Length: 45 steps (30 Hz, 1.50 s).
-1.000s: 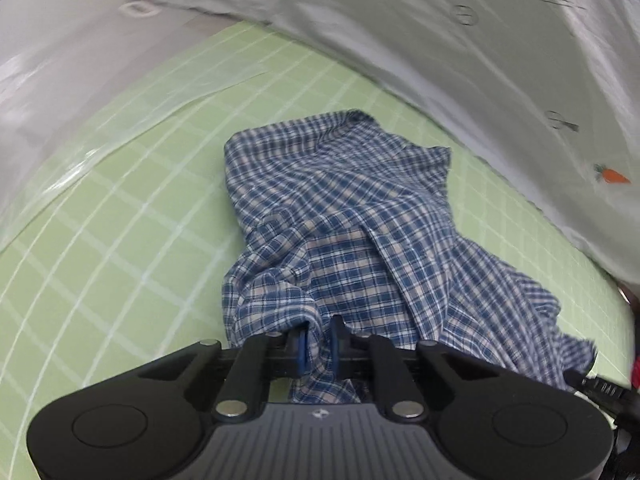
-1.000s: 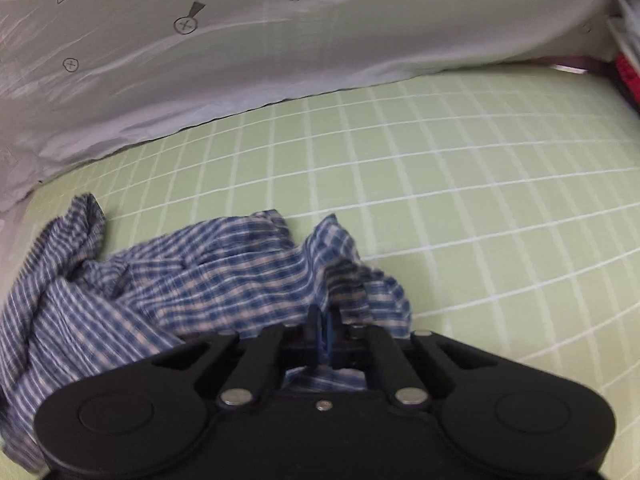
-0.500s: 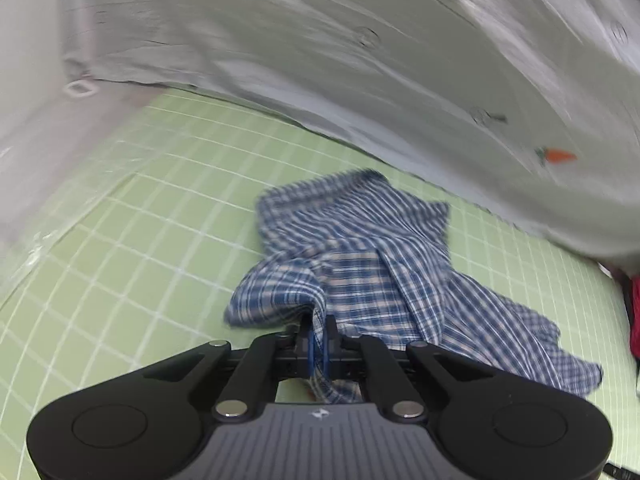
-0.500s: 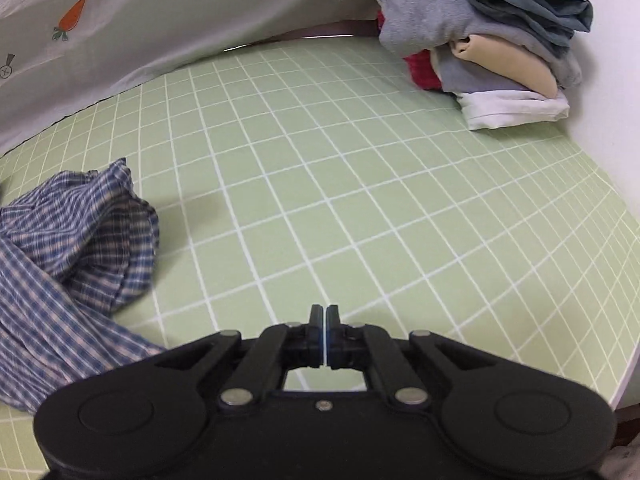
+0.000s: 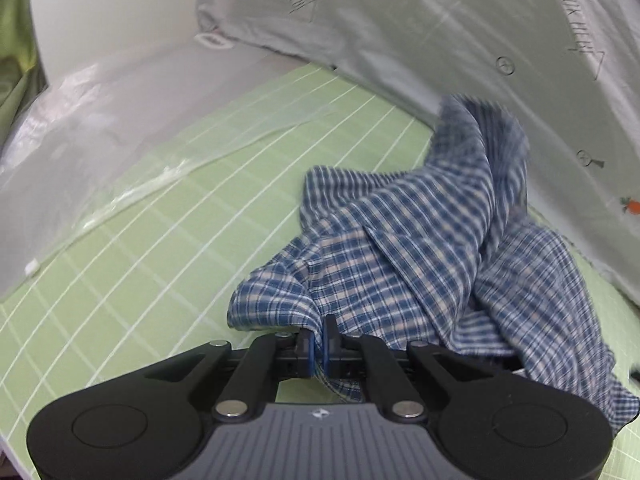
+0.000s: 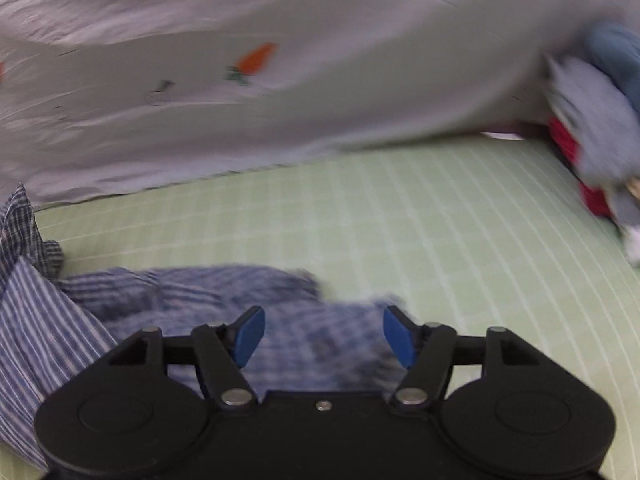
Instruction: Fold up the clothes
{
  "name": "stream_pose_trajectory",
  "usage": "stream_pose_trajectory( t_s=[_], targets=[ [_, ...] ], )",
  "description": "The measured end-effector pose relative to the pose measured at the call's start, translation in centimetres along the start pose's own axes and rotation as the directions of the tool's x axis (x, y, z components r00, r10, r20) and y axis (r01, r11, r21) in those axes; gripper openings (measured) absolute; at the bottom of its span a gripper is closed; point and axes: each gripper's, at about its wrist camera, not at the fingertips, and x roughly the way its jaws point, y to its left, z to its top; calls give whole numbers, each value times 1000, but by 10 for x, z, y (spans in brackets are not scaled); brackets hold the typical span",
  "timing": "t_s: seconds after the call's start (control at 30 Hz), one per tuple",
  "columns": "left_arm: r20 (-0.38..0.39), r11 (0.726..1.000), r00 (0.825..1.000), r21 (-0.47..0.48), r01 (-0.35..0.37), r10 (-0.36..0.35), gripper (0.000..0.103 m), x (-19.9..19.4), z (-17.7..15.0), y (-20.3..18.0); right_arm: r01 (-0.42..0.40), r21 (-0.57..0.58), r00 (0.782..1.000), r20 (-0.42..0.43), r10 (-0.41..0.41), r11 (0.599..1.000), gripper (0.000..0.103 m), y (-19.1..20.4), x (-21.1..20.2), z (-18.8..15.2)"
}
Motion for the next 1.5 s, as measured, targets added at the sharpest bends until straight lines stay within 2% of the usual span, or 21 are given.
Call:
stream_pose_trajectory(
  t_s=[0.1, 0.27, 0.37, 0.57, 0.6, 0.7, 0.8, 0.93, 1.07, 1.17, 1.27, 1.3, 1.4, 1.5],
  targets=[
    [-16, 1000, 1000, -14, -4, 4, 4, 4, -2, 1, -89, -84, 996, -10, 88, 992, 74, 37, 23, 19],
    [-30, 1000, 999, 4, -14, 14, 4, 12, 3, -4, -245, -175, 965, -134, 223, 954, 76, 85, 73, 33],
    [-48, 1000, 999, 15, -19, 20, 4, 20, 5, -6, -274, -236, 949, -224, 223, 932, 75, 108, 95, 30],
    [-62, 998, 998, 50, -22, 26, 4, 33, 10, -13, -345, -284, 920, -291, 262, 895, 70, 113, 96, 11],
    [-62, 998, 998, 54, -22, 25, 4, 35, 11, -14, -349, -308, 920, -291, 261, 885, 64, 111, 94, 9],
    [-49, 997, 999, 74, -15, 19, 4, 38, 18, -20, -344, -351, 926, -279, 253, 871, 40, 105, 88, 7],
    [-28, 996, 1000, 94, -7, 10, 4, 39, 27, -27, -355, -266, 921, -263, 287, 896, 27, 84, 83, 6],
    [5, 993, 1000, 111, 29, -30, 4, 42, 43, -44, -261, -151, 950, -215, 226, 954, 23, 55, 73, 3],
    [34, 980, 992, 161, 117, -124, 6, 42, 56, -73, -95, -35, 981, -170, 88, 995, 21, 7, 53, -2],
    [23, 969, 986, 191, 156, -163, 10, 47, 57, -95, 47, 53, 987, -157, -38, 997, 20, -34, 34, -8],
    [4, 962, 985, 216, 168, -173, 11, 45, 49, -110, 121, 92, 979, -174, -104, 988, 28, -56, 16, -18],
    [13, 957, 984, 236, 169, -176, 16, 40, 45, -113, 126, 89, 980, -165, -111, 988, 29, -58, 9, -22],
    [16, 949, 982, 260, 177, -187, 26, 24, 35, -114, 150, 76, 983, -118, -141, 986, 44, -60, -17, -32],
    [13, 953, 982, 243, 180, -188, 29, 10, 22, -104, 159, 113, 986, -68, -152, 981, 49, -50, -37, -36]
  ],
)
